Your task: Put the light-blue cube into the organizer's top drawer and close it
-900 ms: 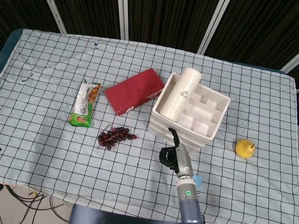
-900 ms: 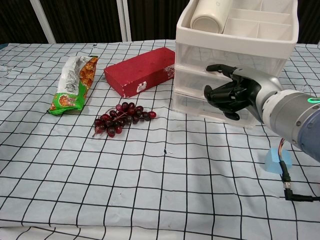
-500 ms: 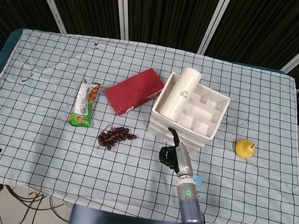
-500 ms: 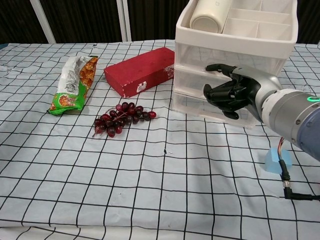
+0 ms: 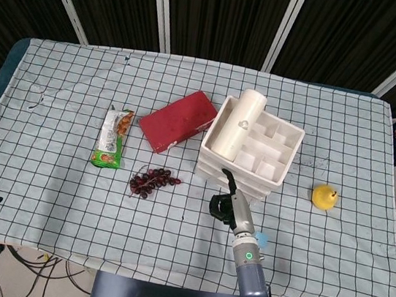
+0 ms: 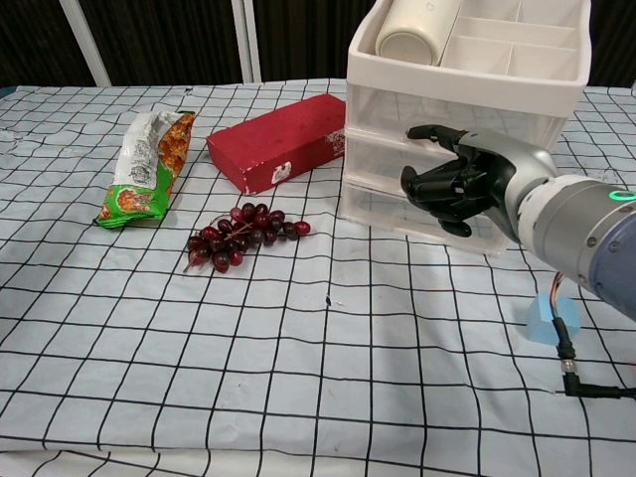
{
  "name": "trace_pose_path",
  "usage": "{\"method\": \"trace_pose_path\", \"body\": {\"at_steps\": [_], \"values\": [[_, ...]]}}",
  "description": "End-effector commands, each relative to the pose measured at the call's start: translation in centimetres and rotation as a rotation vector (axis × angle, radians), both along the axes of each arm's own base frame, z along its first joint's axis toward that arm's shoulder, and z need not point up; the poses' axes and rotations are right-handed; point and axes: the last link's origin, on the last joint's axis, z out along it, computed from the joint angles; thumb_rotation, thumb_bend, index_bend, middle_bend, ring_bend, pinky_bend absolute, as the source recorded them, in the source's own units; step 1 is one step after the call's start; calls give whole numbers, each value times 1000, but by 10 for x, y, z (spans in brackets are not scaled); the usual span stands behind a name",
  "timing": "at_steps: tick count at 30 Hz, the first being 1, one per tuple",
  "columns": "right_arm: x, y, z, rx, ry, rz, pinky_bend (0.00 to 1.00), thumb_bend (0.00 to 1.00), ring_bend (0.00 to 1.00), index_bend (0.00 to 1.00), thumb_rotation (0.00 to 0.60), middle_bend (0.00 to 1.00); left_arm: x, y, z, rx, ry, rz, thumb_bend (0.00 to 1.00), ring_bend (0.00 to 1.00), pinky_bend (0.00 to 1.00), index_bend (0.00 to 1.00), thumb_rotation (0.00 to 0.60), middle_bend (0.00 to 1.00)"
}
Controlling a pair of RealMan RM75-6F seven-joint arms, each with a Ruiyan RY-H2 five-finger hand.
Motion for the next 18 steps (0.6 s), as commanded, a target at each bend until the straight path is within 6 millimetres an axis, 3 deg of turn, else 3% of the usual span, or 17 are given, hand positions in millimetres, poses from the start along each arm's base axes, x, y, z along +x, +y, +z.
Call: {"method": "trace_pose_path", "body": {"at_steps": [1,7,13,18], "values": [[0,0,0,2,-1,-2,895,609,882,17,600,814,0,0,0,1,0,0,12,0,0,0,600,0],[0,1,-2,7,-1,-3,895,609,882,21,600,815,0,0,0,0,0,1,12,0,0,0,600,0],[2,0,-2,12,-14,-5,895,609,883,159,600,815,0,0,0,-2,-1,2,12,0,0,0,600,0],[5,2,-2,20,-21,6,895,609,882,183,600,814,0,0,0,-3,1,1,12,0,0,0,600,0]]}}
